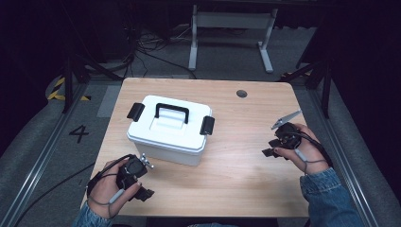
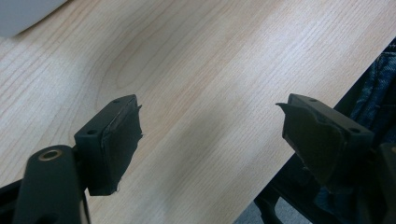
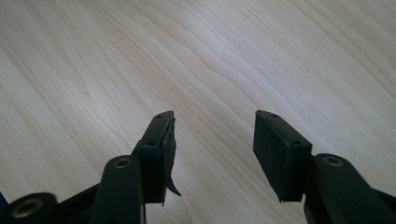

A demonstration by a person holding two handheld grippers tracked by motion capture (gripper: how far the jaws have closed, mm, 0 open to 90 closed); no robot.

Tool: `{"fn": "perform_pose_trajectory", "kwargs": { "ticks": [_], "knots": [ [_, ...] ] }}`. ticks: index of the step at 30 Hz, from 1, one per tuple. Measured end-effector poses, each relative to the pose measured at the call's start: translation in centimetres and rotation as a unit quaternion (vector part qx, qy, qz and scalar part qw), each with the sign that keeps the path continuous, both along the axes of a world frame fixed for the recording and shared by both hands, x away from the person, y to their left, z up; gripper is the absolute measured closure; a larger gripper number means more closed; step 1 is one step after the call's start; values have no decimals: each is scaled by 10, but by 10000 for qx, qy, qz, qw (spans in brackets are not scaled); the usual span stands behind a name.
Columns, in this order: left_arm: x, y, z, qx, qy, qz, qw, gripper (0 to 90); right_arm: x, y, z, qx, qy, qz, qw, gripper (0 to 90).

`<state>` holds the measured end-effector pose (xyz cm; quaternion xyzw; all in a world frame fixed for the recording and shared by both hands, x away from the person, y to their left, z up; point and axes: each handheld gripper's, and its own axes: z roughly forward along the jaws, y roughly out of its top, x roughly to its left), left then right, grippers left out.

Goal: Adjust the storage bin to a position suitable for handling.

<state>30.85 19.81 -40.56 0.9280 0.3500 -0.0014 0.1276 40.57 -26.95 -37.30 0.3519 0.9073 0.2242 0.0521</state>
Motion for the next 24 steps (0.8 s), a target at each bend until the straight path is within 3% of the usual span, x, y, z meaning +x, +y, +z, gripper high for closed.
{"fn": "perform_pose_trajectory", "kwargs": {
  "ticks": [6,14,19,24],
  "knots": [
    [1,-2,-2,27,55,-24,10000,204,4,13,16,168,-190,129,9996,500],
    [2,-1,-2,24,24,-25,10000,204,10,39,37,183,-302,505,9981,489],
    [1,-1,-3,10,34,-23,10000,204,16,59,52,231,-239,624,9975,463],
    [1,-1,-3,22,28,-31,10000,204,23,78,65,203,-319,858,9956,458]
  ]
}}
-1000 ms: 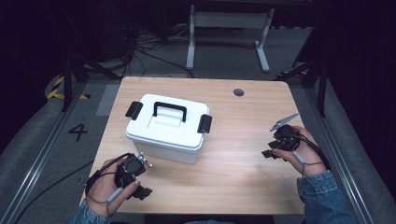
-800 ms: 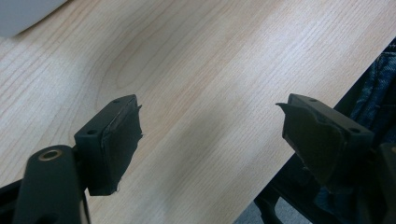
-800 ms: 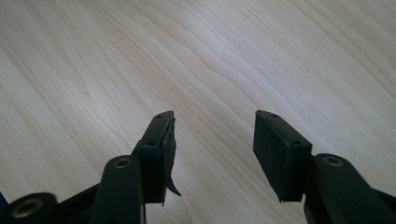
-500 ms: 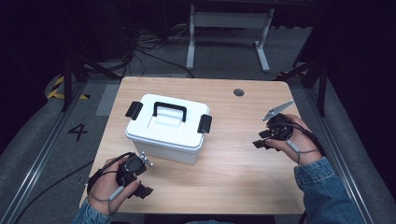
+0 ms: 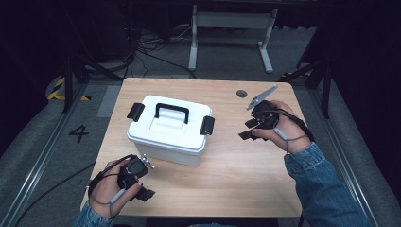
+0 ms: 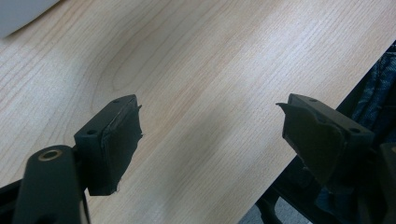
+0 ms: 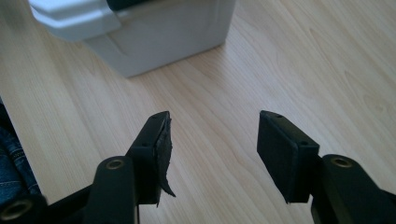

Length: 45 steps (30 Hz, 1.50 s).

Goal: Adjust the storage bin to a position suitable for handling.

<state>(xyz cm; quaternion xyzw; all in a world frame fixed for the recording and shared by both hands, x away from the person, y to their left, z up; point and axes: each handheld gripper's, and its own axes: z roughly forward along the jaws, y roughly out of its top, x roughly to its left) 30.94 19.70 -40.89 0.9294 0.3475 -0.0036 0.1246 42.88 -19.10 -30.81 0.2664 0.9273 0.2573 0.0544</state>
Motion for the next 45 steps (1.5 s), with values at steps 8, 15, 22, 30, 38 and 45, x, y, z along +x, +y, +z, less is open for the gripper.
{"fn": "perform_pose_trajectory", "kwargs": {
  "ticks": [8,15,22,30,38,45],
  "knots": [
    [-5,6,-3,-100,-126,234,9996,206,8,33,18,-91,-77,377,9992,461],
    [-8,11,0,-152,-223,284,9992,204,16,62,33,-58,-60,617,9981,471],
    [-7,11,-1,-183,-169,315,9992,203,27,88,41,-79,3,788,9969,464],
    [-5,12,-1,-244,-186,252,9992,203,38,122,42,26,-146,1044,9944,456],
    [-4,10,-2,-260,-164,198,9993,202,54,156,30,191,27,1144,9933,462],
    [-3,10,-3,-286,-145,199,9993,202,69,183,20,141,175,1093,9937,476]
  ]
}}
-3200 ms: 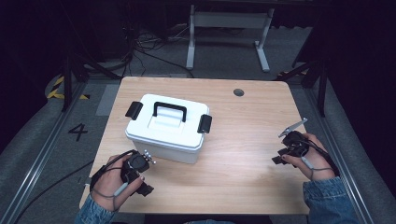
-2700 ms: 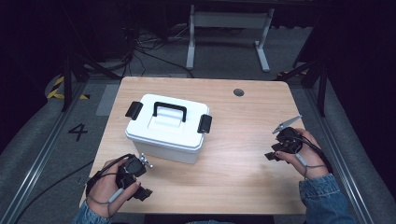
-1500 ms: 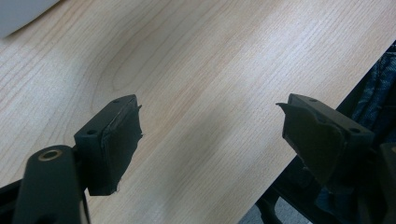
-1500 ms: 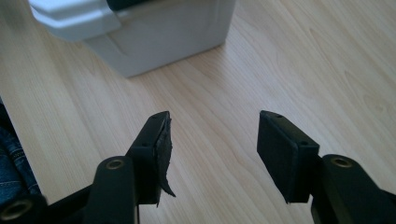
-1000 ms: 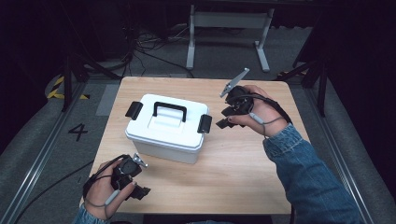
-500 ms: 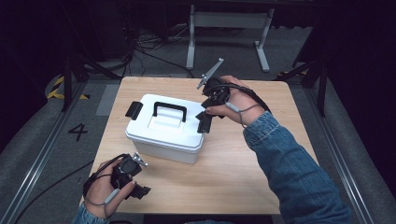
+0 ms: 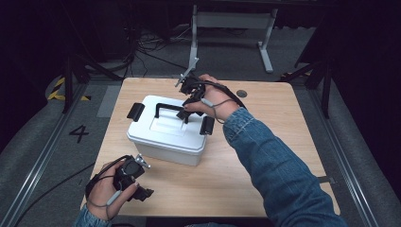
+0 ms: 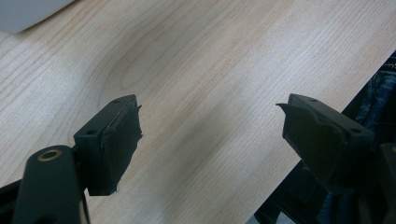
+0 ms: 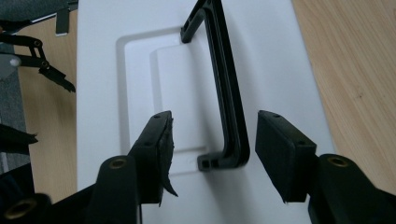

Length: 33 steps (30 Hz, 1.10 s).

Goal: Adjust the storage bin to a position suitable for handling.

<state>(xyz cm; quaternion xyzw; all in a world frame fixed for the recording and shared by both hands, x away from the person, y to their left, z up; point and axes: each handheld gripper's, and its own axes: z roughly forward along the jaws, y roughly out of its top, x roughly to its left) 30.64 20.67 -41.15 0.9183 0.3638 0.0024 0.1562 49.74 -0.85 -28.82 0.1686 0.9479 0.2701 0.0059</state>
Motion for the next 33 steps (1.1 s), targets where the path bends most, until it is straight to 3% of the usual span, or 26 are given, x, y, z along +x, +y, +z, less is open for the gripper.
{"fn": "perform_pose_trajectory", "kwargs": {
  "ticks": [4,10,16,19,26,33],
  "knots": [
    [0,0,0,13,6,-19,10000,202,6,11,-7,19,130,-30,9999,475],
    [0,2,-3,-17,9,-20,10000,202,12,21,-17,-51,265,50,9996,551],
    [1,1,-4,-31,28,-3,10000,203,11,28,-16,-65,274,128,9995,626],
    [1,0,-3,12,52,-47,10000,203,11,31,-17,9,439,199,9988,668],
    [1,0,-3,4,57,-49,10000,203,9,35,-18,-204,408,348,9984,824],
    [2,-2,-4,-24,35,-100,9999,203,6,37,-17,-337,222,436,9982,838]
  ]
}}
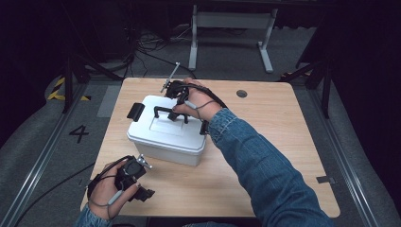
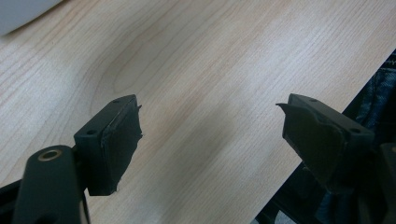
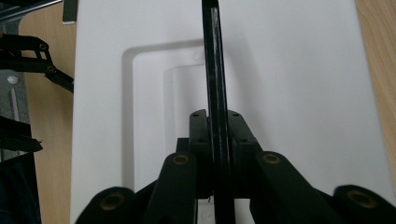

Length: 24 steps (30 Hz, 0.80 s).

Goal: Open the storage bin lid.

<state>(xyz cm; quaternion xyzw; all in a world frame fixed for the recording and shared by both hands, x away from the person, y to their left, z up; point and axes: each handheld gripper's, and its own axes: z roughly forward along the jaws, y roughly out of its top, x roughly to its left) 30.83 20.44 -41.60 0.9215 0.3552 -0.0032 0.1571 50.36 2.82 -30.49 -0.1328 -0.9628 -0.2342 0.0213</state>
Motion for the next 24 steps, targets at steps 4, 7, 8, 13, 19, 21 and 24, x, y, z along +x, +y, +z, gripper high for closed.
{"fn": "perform_pose_trajectory", "kwargs": {
  "ticks": [4,7,8,13,19,21,24],
  "knots": [
    [0,0,0,19,-5,4,10000,203,-1,1,0,-26,-42,15,10000,840],
    [-1,0,0,24,20,3,10000,203,-2,1,1,-30,-95,43,9999,841],
    [-1,0,0,22,24,13,10000,203,-3,1,2,-21,-96,51,9999,842],
    [-2,0,-1,29,52,3,10000,203,-2,2,9,165,-125,75,9998,844],
    [-1,-1,-1,60,43,-30,10000,204,-5,2,21,311,-210,76,9993,844],
    [-1,-1,-1,55,39,-30,10000,203,-5,1,24,375,-197,60,9991,844],
    [-1,-2,-2,60,35,-48,10000,203,-7,-1,33,540,-255,110,9982,843]
  ]
}}
